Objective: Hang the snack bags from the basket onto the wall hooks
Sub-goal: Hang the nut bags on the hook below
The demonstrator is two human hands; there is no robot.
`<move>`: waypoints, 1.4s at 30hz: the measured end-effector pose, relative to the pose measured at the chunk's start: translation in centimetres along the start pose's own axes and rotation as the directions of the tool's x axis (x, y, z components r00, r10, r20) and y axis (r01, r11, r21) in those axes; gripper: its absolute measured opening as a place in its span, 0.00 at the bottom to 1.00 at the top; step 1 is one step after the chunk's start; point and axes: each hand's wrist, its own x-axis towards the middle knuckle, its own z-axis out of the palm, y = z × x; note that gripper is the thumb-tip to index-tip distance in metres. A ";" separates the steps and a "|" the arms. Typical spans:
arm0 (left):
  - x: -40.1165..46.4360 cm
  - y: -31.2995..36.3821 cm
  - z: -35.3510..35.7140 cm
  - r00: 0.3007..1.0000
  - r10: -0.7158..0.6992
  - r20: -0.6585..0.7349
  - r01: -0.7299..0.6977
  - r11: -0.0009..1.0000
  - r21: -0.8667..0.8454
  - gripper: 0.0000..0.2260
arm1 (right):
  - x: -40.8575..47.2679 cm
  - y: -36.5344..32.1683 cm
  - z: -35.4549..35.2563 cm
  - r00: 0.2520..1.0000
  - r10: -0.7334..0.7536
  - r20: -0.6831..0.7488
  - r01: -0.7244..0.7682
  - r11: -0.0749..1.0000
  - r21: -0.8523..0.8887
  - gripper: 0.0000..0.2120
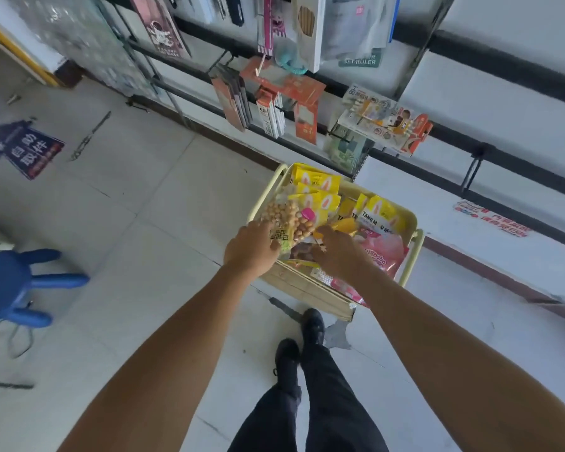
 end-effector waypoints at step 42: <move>3.1 2.2 -7.1 0.989 0.148 0.005 -0.077 0.541 -0.838 0.11 | -2.1 -2.3 -5.2 0.985 0.098 -0.139 0.036 0.678 0.734 0.16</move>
